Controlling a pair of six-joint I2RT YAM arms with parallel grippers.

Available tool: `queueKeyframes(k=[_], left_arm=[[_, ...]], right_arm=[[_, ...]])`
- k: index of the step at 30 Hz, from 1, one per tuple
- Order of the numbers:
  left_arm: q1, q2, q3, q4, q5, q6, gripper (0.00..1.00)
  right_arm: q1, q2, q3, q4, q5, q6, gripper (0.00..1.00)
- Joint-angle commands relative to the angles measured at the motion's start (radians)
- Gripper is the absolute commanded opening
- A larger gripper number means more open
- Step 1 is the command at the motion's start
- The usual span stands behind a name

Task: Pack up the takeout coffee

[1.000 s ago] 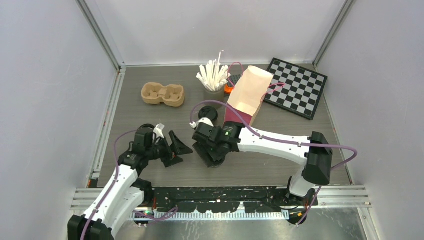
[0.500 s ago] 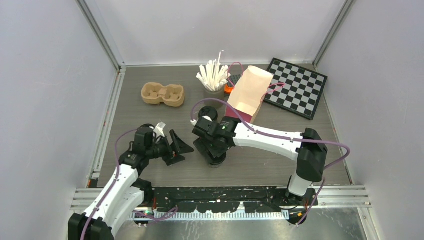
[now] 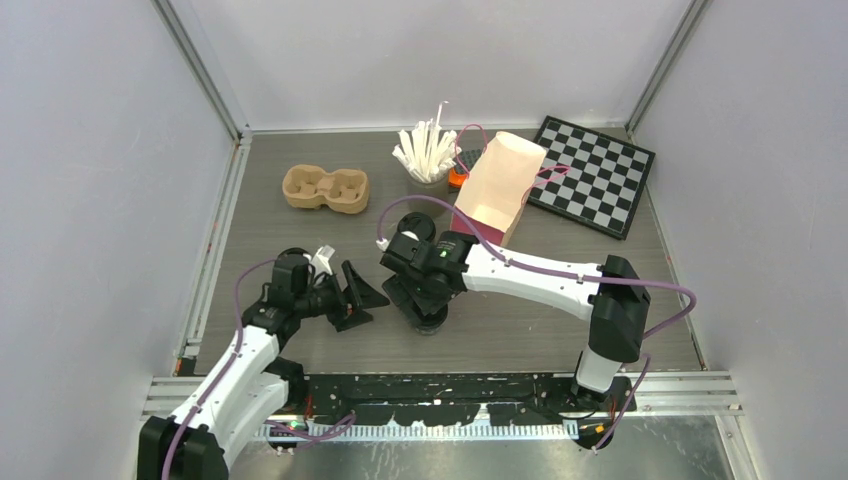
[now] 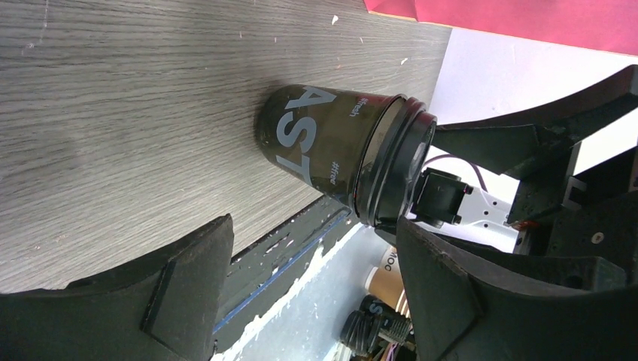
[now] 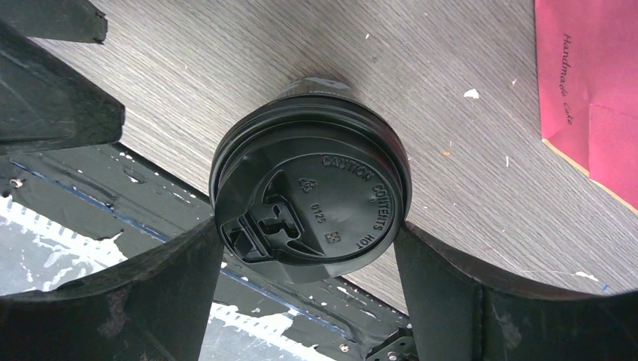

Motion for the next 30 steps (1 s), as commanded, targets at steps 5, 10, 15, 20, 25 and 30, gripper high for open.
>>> queueKeyframes(k=[5,10,15,20,25,30], left_arm=[[0.004,0.019,-0.008,0.085,0.039,-0.009,0.80],[0.004,0.022,-0.011,0.089,0.043,-0.011,0.80],[0.004,0.022,-0.018,0.094,0.046,-0.012,0.80],[0.004,0.030,-0.030,0.115,0.051,-0.022,0.79],[0.004,0.040,-0.029,0.124,0.055,-0.024,0.79],[0.004,0.052,-0.031,0.134,0.061,-0.023,0.78]], right_arm=[[-0.002,-0.015,0.062,-0.034,0.024,-0.007,0.86],[-0.001,0.007,0.057,-0.034,0.017,-0.003,0.86],[-0.001,0.026,0.052,-0.018,-0.004,-0.004,0.86],[-0.002,0.044,0.054,-0.007,-0.005,-0.001,0.86],[-0.001,0.056,0.044,-0.003,-0.003,0.000,0.87],[-0.002,0.045,0.041,0.001,0.000,0.002,0.91]])
